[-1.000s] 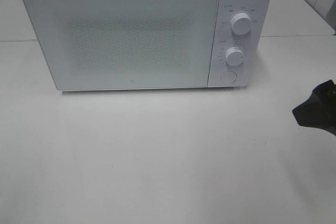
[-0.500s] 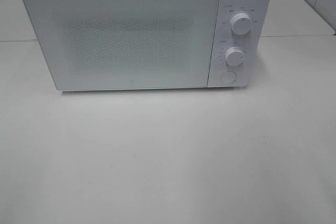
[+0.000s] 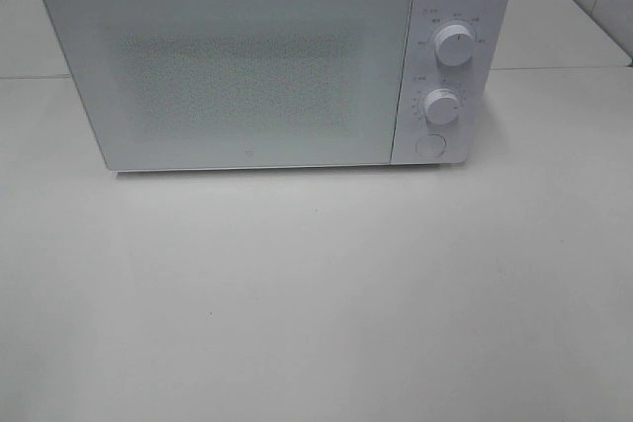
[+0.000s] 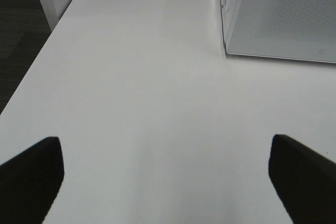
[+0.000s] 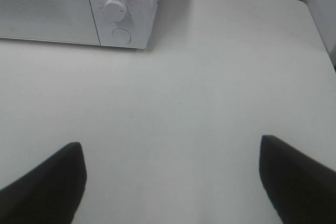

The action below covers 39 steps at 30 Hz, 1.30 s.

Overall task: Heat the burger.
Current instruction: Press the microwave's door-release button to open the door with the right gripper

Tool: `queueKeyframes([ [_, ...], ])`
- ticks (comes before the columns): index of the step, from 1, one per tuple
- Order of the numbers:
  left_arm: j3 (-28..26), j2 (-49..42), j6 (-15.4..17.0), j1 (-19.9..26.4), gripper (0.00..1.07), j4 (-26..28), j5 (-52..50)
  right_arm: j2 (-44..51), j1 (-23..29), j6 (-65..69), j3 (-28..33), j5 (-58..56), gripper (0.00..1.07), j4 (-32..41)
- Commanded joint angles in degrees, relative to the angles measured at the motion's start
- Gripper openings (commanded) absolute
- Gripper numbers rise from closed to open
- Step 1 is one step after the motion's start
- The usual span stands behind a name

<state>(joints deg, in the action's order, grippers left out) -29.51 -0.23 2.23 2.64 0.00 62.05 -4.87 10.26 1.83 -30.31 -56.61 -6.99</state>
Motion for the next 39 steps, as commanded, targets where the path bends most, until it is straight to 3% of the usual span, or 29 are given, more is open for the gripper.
queueKeyframes([
  [1, 0.00, -0.80, 0.06, 0.11, 0.98, 0.00, -0.92, 3.61, -1.66, 1.20, 1.49, 0.34, 0.81, -0.11],
  [10, 0.00, -0.80, 0.06, 0.11, 0.98, 0.00, -0.92, 7.10, -5.79, 1.20, 2.29, 1.55, 0.74, 0.80],
  [26, 0.00, -0.80, 0.06, 0.11, 0.98, 0.00, -0.92, 7.10, -5.79, 1.20, 2.29, 1.55, 0.75, 0.80],
  [34, 0.00, -0.80, 0.06, 0.11, 0.98, 0.00, -0.92, 7.10, -5.79, 1.20, 2.12, 1.60, 0.85, 0.80],
  [39, 0.00, -0.80, 0.06, 0.11, 0.98, 0.00, -0.92, 5.61, -5.79, 1.15, -0.34, 2.06, 0.85, 0.57],
])
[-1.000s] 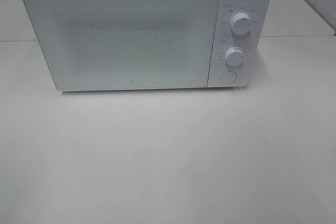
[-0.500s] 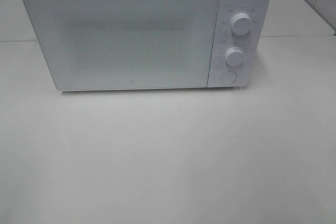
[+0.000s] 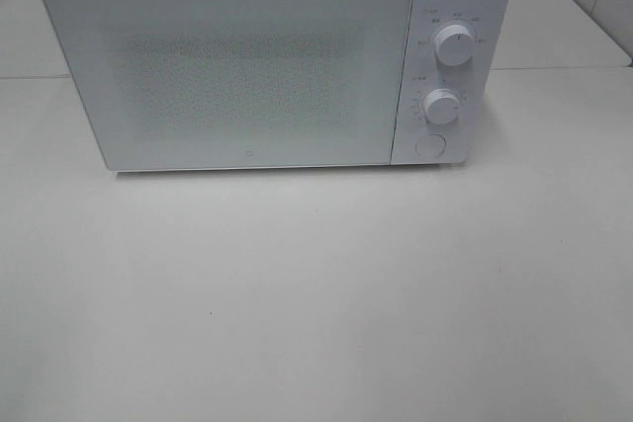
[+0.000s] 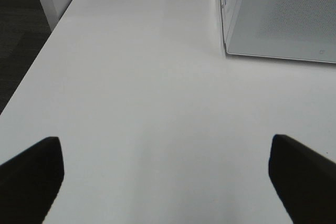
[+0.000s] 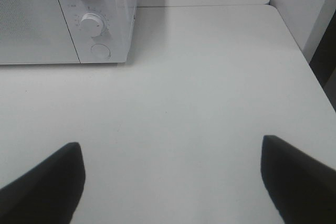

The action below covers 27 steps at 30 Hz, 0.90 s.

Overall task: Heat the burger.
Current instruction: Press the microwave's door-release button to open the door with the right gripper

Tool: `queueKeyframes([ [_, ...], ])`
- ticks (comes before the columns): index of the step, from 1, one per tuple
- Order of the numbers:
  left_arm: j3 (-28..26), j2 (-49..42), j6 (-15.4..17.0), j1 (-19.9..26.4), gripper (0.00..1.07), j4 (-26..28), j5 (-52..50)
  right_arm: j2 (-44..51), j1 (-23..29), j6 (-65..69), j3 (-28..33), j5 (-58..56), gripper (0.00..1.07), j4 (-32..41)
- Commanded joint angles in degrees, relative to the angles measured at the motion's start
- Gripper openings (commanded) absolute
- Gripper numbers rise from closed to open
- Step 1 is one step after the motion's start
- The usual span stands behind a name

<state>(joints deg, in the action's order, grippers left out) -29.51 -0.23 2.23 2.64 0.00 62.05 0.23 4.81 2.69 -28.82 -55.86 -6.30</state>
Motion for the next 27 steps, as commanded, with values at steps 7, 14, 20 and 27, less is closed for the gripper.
queueKeyframes([
  [7, 0.00, -0.80, 0.06, 0.11, 0.98, 0.00, -0.92, -8.94, -0.34, -2.12, -4.18, 8.37, 0.85, -0.46],
  [14, 0.00, -0.80, 0.06, 0.11, 0.98, 0.00, -0.92, -19.19, -0.34, -2.01, -4.13, 18.85, 0.85, 0.06],
  [20, 0.00, -0.80, 0.06, 0.11, 0.98, 0.00, -0.92, -27.67, -0.34, -2.01, -4.13, 26.99, 0.84, 0.06],
  [27, 0.00, -0.80, 0.06, 0.11, 0.98, 0.00, -0.92, -37.53, -0.34, -0.63, -3.61, 37.07, 0.81, -0.11],
])
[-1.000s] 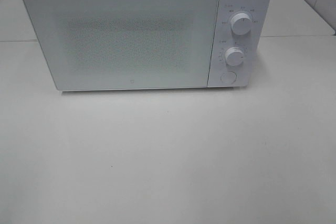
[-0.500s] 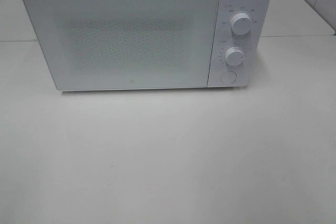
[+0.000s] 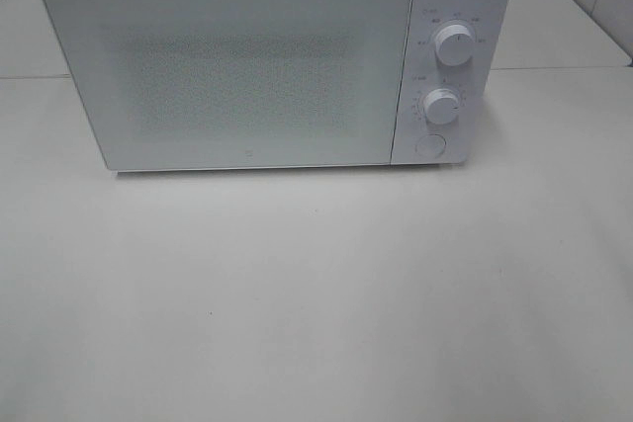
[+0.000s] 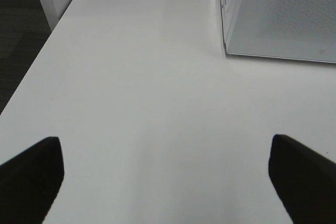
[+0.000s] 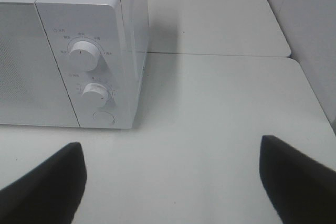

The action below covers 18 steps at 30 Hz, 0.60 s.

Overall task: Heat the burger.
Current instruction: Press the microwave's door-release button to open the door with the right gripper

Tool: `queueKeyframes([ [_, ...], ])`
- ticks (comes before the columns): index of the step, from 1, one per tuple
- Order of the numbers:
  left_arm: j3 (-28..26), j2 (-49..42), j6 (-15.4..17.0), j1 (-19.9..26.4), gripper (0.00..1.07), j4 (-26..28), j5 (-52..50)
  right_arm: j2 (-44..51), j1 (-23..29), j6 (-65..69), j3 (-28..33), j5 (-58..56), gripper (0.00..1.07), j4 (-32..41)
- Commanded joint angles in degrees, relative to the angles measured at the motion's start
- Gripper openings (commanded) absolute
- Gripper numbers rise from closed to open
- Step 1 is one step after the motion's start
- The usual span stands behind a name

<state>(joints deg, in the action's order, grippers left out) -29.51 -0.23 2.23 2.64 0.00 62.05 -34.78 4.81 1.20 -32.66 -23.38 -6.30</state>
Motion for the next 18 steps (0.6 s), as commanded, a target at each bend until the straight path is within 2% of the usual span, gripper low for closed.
queueKeyframes([
  [1, 0.00, -0.80, 0.06, 0.11, 0.98, 0.00, -0.92, -2.52, -0.34, 0.86, 0.23, 4.58, 0.81, -0.11],
  [8, 0.00, -0.80, 0.06, 0.11, 0.98, 0.00, -0.92, -9.05, -0.17, 5.96, 5.44, 21.66, 0.78, -2.18],
  [18, 0.00, -0.80, 0.06, 0.11, 0.98, 0.00, -0.92, -15.07, -0.17, 10.49, 10.14, 36.21, 0.75, -5.16],
])
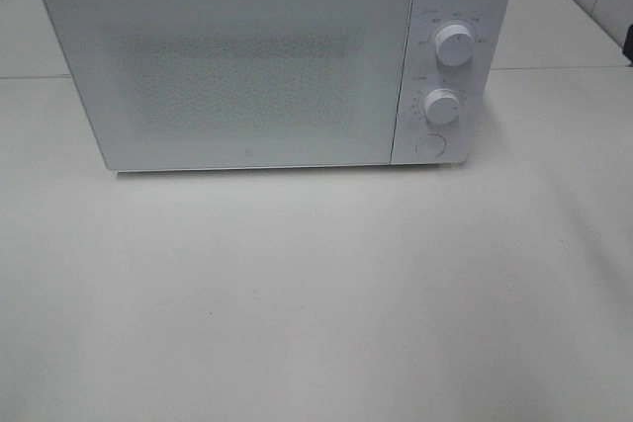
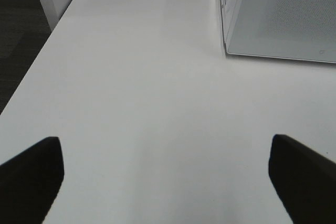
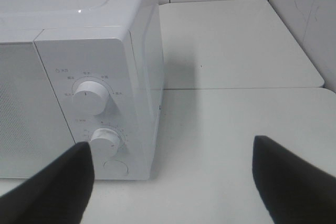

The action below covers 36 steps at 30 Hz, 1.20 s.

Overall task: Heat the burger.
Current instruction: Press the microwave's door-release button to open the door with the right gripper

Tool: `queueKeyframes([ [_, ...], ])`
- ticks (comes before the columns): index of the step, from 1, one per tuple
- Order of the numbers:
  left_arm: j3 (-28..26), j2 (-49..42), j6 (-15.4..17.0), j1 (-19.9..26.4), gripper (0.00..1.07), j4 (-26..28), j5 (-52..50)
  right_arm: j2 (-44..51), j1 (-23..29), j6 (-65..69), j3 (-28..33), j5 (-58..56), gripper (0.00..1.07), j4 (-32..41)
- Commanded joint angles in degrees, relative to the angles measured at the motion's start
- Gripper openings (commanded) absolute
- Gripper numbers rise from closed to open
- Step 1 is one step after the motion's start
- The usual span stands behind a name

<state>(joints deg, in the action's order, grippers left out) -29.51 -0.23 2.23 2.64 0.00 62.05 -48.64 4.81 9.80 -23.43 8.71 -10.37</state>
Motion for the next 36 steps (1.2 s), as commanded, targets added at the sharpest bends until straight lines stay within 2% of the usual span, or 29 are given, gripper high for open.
queueKeyframes([
  [1, 0.00, -0.80, 0.06, 0.11, 0.98, 0.00, -0.92, -1.66, -0.17, 2.41, 1.60, 6.07, 0.75, -1.09],
  [2, 0.00, -0.80, 0.06, 0.11, 0.98, 0.00, -0.92, -1.66, -0.17, 2.41, 1.60, 6.07, 0.75, -1.09],
  [3, 0.00, -0.80, 0.06, 0.11, 0.98, 0.00, -0.92, -2.46, -0.17, 4.07, 3.15, 11.57, 0.75, -1.03],
  [4, 0.00, -0.80, 0.06, 0.11, 0.98, 0.00, -0.92, -2.46, -0.17, 4.07, 3.15, 11.57, 0.75, -1.03],
  [6, 0.00, -0.80, 0.06, 0.11, 0.98, 0.00, -0.92, -4.07, -0.17, 7.85, 6.02, 18.91, 0.74, -1.03],
  [12, 0.00, -0.80, 0.06, 0.11, 0.98, 0.00, -0.92, -8.25, -0.17, 13.24, 7.22, 21.72, 0.71, -1.66],
  [15, 0.00, -0.80, 0.06, 0.11, 0.98, 0.00, -0.92, -11.17, -0.17, 13.29, 7.22, 22.80, 0.76, -3.32],
  [16, 0.00, -0.80, 0.06, 0.11, 0.98, 0.00, -0.92, -13.52, -0.17, 13.81, 7.22, 23.84, 0.82, -3.78],
  [17, 0.00, -0.80, 0.06, 0.11, 0.98, 0.00, -0.92, -14.50, -0.17, 14.90, 7.22, 24.24, 0.83, -3.78],
  [21, 0.00, -0.80, 0.06, 0.11, 0.98, 0.00, -0.92, -17.59, -0.17, 22.40, 7.22, 25.67, 0.83, -3.78],
  [23, 0.00, -0.80, 0.06, 0.11, 0.98, 0.00, -0.92, -20.97, -0.17, 32.43, 7.22, 27.62, 0.78, -4.64],
  [24, 0.00, -0.80, 0.06, 0.11, 0.98, 0.00, -0.92, -20.97, -0.17, 32.43, 7.22, 27.62, 0.78, -4.64],
  [25, 0.00, -0.80, 0.06, 0.11, 0.98, 0.00, -0.92, -23.66, -0.17, 38.10, 7.22, 29.97, 0.72, -6.36],
  [27, 0.00, -0.80, 0.06, 0.11, 0.98, 0.00, -0.92, -25.21, -0.17, 40.39, 7.22, 31.91, 0.70, -7.85],
  [28, 0.00, -0.80, 0.06, 0.11, 0.98, 0.00, -0.92, -28.13, -0.17, 45.66, 7.22, 36.44, 0.64, -11.00],
  [31, 0.00, -0.80, 0.06, 0.11, 0.98, 0.00, -0.92, -33.12, -0.17, 52.02, 7.22, 42.11, 0.59, -14.55],
  [35, 0.00, -0.80, 0.06, 0.11, 0.98, 0.00, -0.92, -38.56, -0.17, 57.07, 7.22, 45.26, 0.58, -15.07],
  [36, 0.00, -0.80, 0.06, 0.11, 0.98, 0.00, -0.92, -41.65, -0.17, 60.85, 7.22, 47.50, 0.52, -15.36],
])
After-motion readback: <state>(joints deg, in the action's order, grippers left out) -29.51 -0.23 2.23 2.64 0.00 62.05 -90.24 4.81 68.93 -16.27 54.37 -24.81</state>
